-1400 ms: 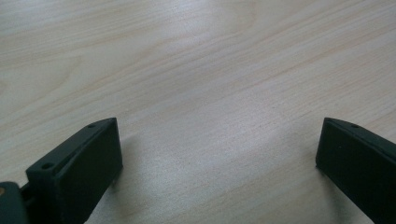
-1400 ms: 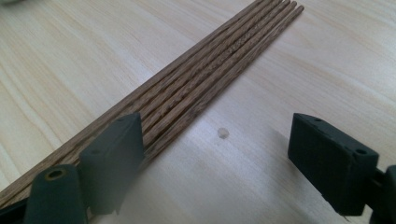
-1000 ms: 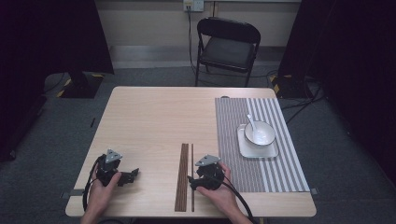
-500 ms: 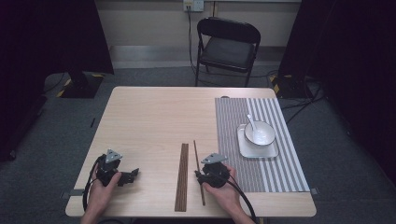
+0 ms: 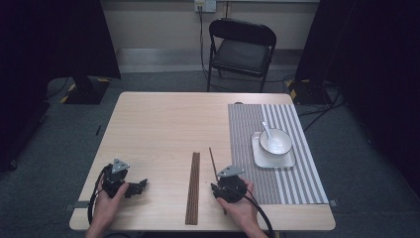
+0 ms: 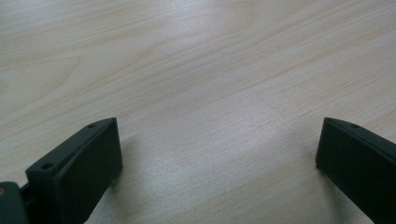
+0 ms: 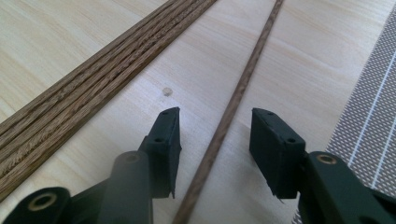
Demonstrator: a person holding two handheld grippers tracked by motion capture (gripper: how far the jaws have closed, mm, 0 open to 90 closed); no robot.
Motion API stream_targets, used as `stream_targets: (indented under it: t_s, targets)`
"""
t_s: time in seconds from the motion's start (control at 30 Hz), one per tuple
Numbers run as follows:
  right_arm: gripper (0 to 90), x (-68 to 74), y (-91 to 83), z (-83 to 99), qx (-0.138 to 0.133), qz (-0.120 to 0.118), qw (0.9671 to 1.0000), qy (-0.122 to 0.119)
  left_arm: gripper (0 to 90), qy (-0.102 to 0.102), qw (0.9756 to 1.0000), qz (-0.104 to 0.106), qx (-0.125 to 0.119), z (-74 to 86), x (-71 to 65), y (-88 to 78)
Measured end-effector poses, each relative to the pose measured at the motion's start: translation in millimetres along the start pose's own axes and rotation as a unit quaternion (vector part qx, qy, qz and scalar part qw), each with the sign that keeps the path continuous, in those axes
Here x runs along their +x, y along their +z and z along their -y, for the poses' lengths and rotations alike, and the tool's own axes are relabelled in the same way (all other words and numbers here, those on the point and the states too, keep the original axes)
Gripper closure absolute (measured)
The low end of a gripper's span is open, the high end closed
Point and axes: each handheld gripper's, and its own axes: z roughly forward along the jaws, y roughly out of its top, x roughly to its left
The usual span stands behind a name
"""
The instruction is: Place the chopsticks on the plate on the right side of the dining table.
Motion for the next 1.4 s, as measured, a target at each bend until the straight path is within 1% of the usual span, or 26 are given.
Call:
stream_targets:
  t_s: [0.03, 0.07, 0.1, 0.13, 0.17, 0.33, 0.57, 0.6, 0.63, 0.83, 0.93, 1.03, 1.07, 1.1, 1.13, 1.23, 1.4]
  targets:
    - [59.4, 0.0, -0.3, -0.1, 0.000, 0.001, 1.0000, 0.002, 0.0, 0.000, 1.0000, 0.000, 0.000, 0.0, 0.0, 0.0]
    - [65.1, -1.6, -0.1, -0.3, -0.002, 0.003, 1.0000, 0.001, 0.0, 0.000, 1.0000, 0.000, 0.000, 0.0, 0.0, -0.1]
    - [65.1, -1.6, -0.1, -0.3, -0.002, 0.003, 1.0000, 0.001, 0.0, 0.000, 1.0000, 0.000, 0.000, 0.0, 0.0, -0.1]
    - [67.9, -2.7, -0.1, -0.4, -0.002, 0.003, 1.0000, 0.007, 0.0, 0.001, 1.0000, 0.000, 0.000, 0.0, 0.1, 0.0]
    - [70.2, -4.6, -0.1, -0.6, -0.002, 0.005, 1.0000, 0.006, 0.0, 0.001, 1.0000, 0.000, 0.000, 0.0, 0.1, 0.0]
    - [74.1, -7.1, 1.8, -3.8, 0.002, 0.014, 0.9998, 0.015, 0.0, 0.001, 1.0000, 0.000, 0.000, 0.0, 0.1, 0.0]
    - [78.1, -9.9, 3.5, -5.1, 0.001, 0.017, 0.9997, 0.018, 0.0, 0.000, 1.0000, 0.000, 0.000, 0.0, 0.0, 0.0]
    - [80.3, -10.4, 3.7, -5.5, 0.001, 0.017, 0.9996, 0.021, 0.0, 0.001, 1.0000, 0.000, 0.000, -0.1, 0.1, 0.0]
    - [81.2, -11.5, 4.1, -5.6, 0.000, 0.019, 0.9997, 0.017, 0.0, 0.001, 1.0000, 0.000, 0.000, -0.1, 0.1, 0.0]
    - [82.3, -15.2, 6.3, -7.8, 0.000, 0.018, 0.9995, 0.028, 0.0, 0.001, 1.0000, 0.000, 0.000, -0.1, 0.1, 0.0]
    - [82.5, -16.6, 7.5, -8.8, -0.002, 0.020, 0.9995, 0.024, 0.0, 0.001, 1.0000, 0.000, 0.000, -0.1, 0.1, 0.0]
    - [82.4, -18.6, 8.6, -9.6, -0.003, 0.019, 0.9993, 0.032, 0.0, 0.001, 1.0000, 0.000, 0.000, -0.1, 0.1, 0.0]
    - [80.6, -19.7, 9.2, -9.7, -0.004, 0.019, 0.9991, 0.037, 0.0, 0.000, 1.0000, 0.000, 0.000, 0.0, 0.0, 0.0]
    - [80.6, -19.7, 9.2, -9.7, -0.004, 0.019, 0.9991, 0.037, 0.0, 0.000, 1.0000, 0.000, 0.000, 0.0, 0.0, 0.0]
    - [78.4, -17.3, 8.6, -9.3, -0.004, 0.022, 0.9992, 0.034, 0.0, 0.001, 1.0000, 0.000, 0.000, 0.0, 0.1, -0.1]
    - [78.1, -13.3, 5.6, -6.2, -0.003, 0.028, 0.9992, 0.028, 0.0, 0.000, 1.0000, 0.000, 0.000, 0.0, 0.0, -0.1]
    - [78.4, -13.6, 0.0, -1.4, 0.001, 0.027, 0.9993, 0.028, 0.0, 0.001, 1.0000, 0.000, 0.000, 0.0, 0.1, 0.0]
